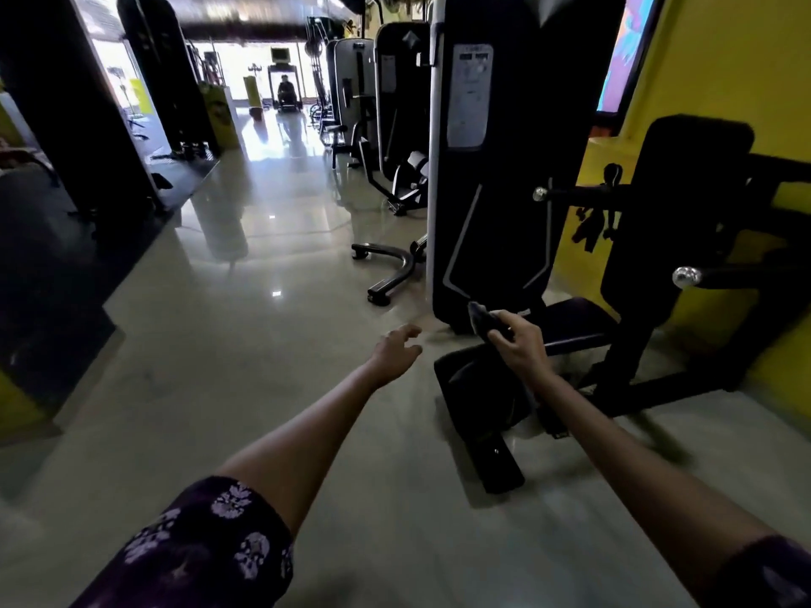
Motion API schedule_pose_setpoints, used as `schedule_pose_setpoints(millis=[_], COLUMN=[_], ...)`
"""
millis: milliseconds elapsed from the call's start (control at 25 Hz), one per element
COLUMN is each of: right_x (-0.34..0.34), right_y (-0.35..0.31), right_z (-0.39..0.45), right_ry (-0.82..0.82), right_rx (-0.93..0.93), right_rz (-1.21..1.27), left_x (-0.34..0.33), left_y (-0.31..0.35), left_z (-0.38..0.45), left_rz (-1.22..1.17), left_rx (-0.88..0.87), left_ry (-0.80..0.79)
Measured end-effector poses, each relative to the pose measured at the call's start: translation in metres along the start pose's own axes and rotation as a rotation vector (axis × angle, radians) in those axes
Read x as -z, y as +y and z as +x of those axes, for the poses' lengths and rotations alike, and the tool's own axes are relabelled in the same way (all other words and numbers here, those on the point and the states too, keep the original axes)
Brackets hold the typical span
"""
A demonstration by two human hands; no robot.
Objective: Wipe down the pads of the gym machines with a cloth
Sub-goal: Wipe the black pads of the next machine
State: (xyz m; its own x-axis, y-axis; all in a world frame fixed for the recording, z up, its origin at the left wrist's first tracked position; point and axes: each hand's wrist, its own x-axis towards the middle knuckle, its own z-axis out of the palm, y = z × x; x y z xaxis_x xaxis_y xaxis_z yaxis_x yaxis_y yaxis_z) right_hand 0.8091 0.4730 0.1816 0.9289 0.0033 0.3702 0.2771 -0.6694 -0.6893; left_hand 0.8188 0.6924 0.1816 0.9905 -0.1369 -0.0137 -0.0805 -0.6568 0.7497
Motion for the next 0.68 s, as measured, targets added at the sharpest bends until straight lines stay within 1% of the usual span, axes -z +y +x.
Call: schedule_pose_setpoints(millis=[160,280,400,520,680], right_x=[-0.012,-0.025,-0.041,-0.054,-0.062], right_y=[0.024,0.043,0.069,0.092,0.12], right_z=[0.092,0.153,0.212,0.265,0.335], right_ry=[-0.003,-0.008,0.058,0.117,0.228], right_rx=[0.004,-0.008,-0.065,-0.125,-0.218], right_rz=[-0.014,-0.039,0.003,-0.006,-0.032], left_x=[0.012,0.01,0.007,0.013,0.021], left_y=[0.009,0.007,0.001,-0.002,0.005], left_z=[0.101,0.169,0.24,0.312,0.41], left_rz=[-0.014,-0.062,-0.045,-0.034,0.007], left_rx=[-0.022,-0.042,-0.09,-0.162,-0.236], left_ry=[0.046,0.033,-0.02,-0.066,-0.188])
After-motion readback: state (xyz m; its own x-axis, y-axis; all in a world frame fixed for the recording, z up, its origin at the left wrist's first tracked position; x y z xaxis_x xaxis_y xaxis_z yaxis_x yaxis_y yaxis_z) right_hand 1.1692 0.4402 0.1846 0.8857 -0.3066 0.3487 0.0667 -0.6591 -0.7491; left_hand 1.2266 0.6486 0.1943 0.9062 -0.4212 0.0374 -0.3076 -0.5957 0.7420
